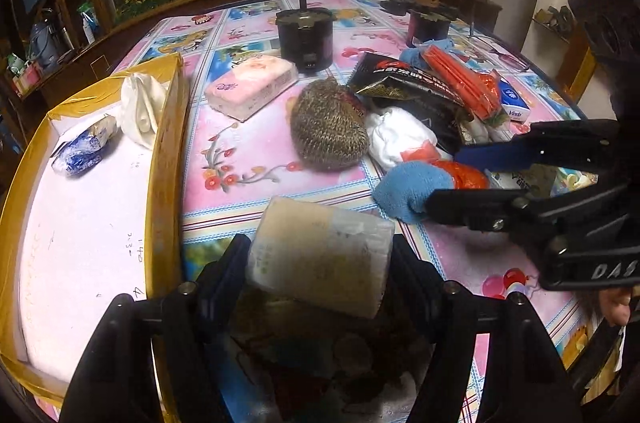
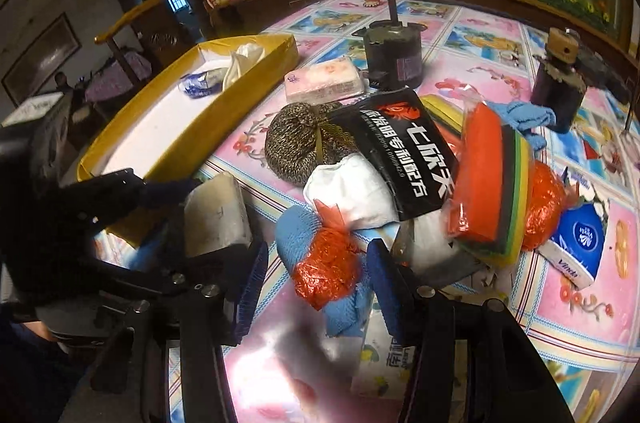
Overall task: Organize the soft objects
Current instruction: 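Grasp the blue sock with orange mesh with the right tool while the left tool lifts the tissue roll, then lower the tissue roll with the left tool while the right tool lowers the blue sock into the box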
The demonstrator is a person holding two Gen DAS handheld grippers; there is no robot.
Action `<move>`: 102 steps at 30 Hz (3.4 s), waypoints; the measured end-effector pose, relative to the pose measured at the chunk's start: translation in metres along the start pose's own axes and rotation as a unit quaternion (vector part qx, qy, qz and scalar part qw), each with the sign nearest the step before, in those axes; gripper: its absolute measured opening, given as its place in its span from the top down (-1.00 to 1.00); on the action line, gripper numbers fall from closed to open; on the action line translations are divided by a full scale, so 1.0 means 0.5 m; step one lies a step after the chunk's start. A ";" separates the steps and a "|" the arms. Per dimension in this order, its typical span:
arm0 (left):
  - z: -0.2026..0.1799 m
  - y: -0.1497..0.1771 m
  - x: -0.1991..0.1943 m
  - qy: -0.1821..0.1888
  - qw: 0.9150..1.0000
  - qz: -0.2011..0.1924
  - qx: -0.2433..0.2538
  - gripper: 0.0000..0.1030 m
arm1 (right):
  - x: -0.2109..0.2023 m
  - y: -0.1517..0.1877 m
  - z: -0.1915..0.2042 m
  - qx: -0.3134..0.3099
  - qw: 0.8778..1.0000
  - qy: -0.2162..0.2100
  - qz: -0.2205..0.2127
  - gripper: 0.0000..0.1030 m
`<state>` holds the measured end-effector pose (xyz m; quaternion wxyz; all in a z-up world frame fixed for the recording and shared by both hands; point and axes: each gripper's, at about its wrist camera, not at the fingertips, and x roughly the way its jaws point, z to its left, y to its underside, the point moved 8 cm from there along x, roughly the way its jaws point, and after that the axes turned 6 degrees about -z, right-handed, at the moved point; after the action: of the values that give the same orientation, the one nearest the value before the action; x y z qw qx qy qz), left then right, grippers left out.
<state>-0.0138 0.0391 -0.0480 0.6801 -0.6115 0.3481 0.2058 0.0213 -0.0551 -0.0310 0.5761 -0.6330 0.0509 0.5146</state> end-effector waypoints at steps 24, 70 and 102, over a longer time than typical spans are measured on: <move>-0.006 -0.041 -0.063 0.008 0.998 -0.068 -0.004 -0.33 | -0.139 0.015 -0.049 0.106 0.989 0.047 -0.091 0.31; 0.433 -0.078 -0.156 -0.108 0.981 -0.082 -0.142 -0.33 | -0.007 -0.192 0.218 0.061 0.995 -0.054 -0.056 0.31; 0.591 -0.080 0.010 -0.146 0.972 0.009 -0.182 -0.34 | 0.284 -0.258 0.268 0.056 0.998 0.002 0.018 0.30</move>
<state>0.0834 0.3198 -0.0214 0.5989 -0.6851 0.2076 0.3591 0.0927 0.1674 -0.0189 0.6008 -0.6001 0.0923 0.5201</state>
